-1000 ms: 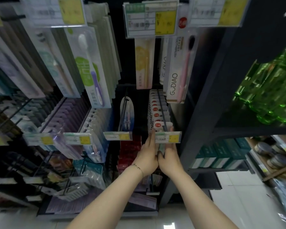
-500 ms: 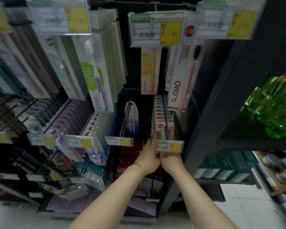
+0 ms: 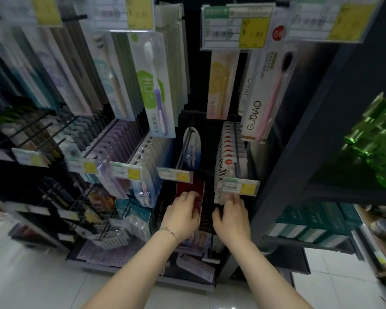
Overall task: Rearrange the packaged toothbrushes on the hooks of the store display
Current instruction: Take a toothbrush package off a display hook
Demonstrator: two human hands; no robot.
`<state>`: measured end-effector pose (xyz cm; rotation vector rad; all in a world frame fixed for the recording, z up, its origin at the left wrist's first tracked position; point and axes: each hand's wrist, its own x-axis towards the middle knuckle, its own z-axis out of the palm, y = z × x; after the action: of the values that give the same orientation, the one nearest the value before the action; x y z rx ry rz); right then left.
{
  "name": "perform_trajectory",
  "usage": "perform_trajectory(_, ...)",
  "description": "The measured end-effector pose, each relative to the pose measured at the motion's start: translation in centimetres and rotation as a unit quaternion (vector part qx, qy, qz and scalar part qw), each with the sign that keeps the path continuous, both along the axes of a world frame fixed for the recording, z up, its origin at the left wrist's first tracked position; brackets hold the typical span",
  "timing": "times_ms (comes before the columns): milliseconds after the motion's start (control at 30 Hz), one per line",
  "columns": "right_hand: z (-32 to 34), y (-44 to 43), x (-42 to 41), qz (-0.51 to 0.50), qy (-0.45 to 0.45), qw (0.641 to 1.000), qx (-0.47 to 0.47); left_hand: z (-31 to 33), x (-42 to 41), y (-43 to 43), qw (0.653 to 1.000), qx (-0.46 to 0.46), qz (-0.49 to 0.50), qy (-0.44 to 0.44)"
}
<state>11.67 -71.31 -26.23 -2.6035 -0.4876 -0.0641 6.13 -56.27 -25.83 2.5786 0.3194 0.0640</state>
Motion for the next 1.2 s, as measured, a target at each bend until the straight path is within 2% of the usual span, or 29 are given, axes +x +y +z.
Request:
perform_trajectory(167,-0.4,1.9,-1.6,0.077,-0.012,0.996,-0.035,0.1,-3.1,2.3,0.995,0.091,0.025,0.016)
perform_trajectory(367,-0.2,5.8,-4.1,0.112,-0.058,0.99,-0.059,0.4,-6.4,6.2,0.987,0.154,0.04,0.035)
perform_trajectory(500,-0.3,9.3,-5.9,0.116,-0.081,0.988,-0.059,0.8,-8.2,9.8,0.985,0.164,0.045,0.036)
perform_trajectory(867,-0.3,21.3,-11.1,0.097,-0.06,0.992,-0.05,1.4,-12.6,21.5,0.988,0.148,0.038,0.033)
perform_trajectory(1200,-1.0,27.5,-13.7,0.049,-0.039,0.997,-0.039,1.2,-14.2,28.5,0.989,0.139,0.02,0.034)
